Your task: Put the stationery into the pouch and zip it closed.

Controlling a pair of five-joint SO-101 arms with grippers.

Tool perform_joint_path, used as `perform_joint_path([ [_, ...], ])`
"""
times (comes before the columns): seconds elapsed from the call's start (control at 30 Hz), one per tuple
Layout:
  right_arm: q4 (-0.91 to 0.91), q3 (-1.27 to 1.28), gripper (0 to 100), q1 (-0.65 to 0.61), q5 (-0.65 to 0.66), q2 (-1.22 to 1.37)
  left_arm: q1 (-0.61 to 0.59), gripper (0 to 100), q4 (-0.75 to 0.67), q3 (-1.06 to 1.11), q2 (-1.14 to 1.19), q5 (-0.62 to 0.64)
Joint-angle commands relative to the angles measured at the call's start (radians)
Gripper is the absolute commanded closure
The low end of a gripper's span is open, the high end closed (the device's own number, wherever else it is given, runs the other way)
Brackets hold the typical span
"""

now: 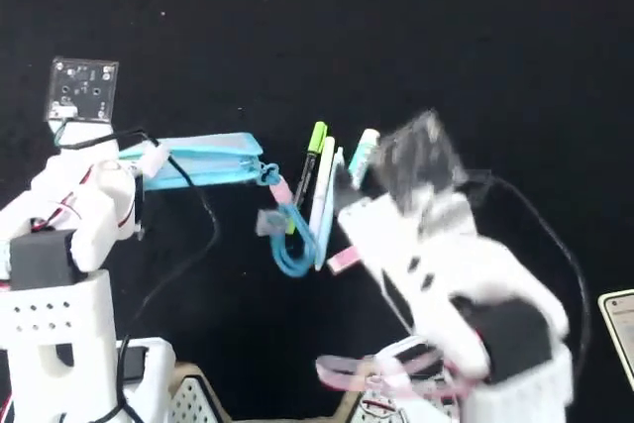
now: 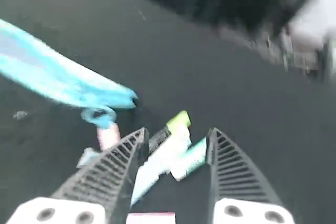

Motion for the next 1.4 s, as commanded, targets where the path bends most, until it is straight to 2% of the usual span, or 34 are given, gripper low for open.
perform_joint_path([
  [0.0,-0.064,-0.021,88.0,0.198,-0.175,0.179,-0.008,97,-0.055,0.117,0.005,0.061],
  [0.07,-0.103,-0.012,90.4,0.272,-0.221,0.275,-0.008,97,-0.069,0.147,0.005,0.066],
  [0.2,-0.169,-0.010,87.0,0.321,-0.238,0.478,-0.008,97,-0.101,0.188,0.005,0.066],
  [0.33,-0.302,-0.012,86.4,0.319,-0.241,0.691,-0.008,97,-0.135,0.236,0.005,0.066],
  [0.5,-0.517,-0.013,86.1,0.319,-0.381,0.917,-0.008,97,-0.140,0.260,0.005,0.066],
  [0.67,-0.623,-0.054,86.1,0.319,-0.400,1.087,-0.008,97,-0.140,0.266,0.005,0.066],
  [0.8,-0.571,-0.197,86.0,0.324,-0.402,1.230,-0.008,97,-0.140,0.266,0.005,0.066],
  [0.93,-0.427,-0.384,86.0,0.321,-0.405,1.363,-0.008,97,-0.140,0.271,0.005,0.066],
  [1.37,-0.143,-0.889,85.9,0.328,-0.514,1.776,-0.008,97,-0.140,0.277,0.005,0.066],
])
